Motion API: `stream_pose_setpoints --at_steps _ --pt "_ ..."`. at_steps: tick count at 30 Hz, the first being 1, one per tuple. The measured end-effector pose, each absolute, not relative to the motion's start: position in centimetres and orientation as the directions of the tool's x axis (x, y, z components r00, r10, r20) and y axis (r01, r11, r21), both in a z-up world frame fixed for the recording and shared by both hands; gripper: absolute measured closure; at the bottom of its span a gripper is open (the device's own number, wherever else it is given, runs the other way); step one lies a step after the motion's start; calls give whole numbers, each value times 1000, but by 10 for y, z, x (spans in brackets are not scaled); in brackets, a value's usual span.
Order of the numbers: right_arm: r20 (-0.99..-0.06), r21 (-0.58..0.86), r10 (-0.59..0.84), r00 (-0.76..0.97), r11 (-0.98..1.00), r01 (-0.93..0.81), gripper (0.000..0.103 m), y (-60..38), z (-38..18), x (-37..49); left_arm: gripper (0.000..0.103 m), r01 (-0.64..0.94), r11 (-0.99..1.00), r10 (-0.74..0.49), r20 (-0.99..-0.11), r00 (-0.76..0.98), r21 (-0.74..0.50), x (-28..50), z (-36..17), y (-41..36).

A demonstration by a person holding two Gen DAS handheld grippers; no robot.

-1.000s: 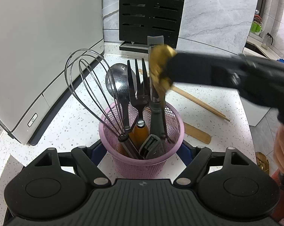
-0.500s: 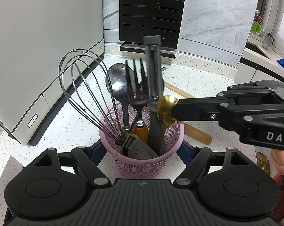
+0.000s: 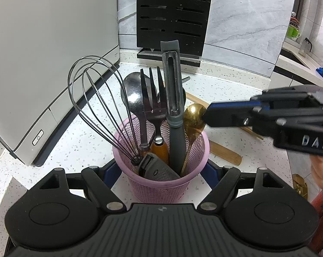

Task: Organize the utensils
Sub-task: 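Open the right gripper to release the gold spoon, then move the right gripper to the bent metal straw and close on it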

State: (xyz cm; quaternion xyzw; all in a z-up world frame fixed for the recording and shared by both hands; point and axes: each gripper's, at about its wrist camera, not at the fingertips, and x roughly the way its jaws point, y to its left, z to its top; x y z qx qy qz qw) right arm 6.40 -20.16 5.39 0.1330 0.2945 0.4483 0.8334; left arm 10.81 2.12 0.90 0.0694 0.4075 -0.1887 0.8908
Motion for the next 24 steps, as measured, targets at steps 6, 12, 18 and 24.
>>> stream_pose_setpoints --at_steps 6,12,18,24 --pt "-337 502 812 476 583 -639 80 -215 62 71 12 389 921 -277 -751 600 -29 109 9 21" --pt "-397 462 731 555 682 -567 74 -220 65 84 12 372 928 -264 -748 609 -25 110 8 21" --pt "-520 395 622 586 783 -481 72 -221 52 111 12 369 929 -261 -748 610 -24 111 8 20" --pt "-648 349 544 533 834 -427 72 -216 33 140 12 360 933 -256 -747 614 -23 112 8 19"
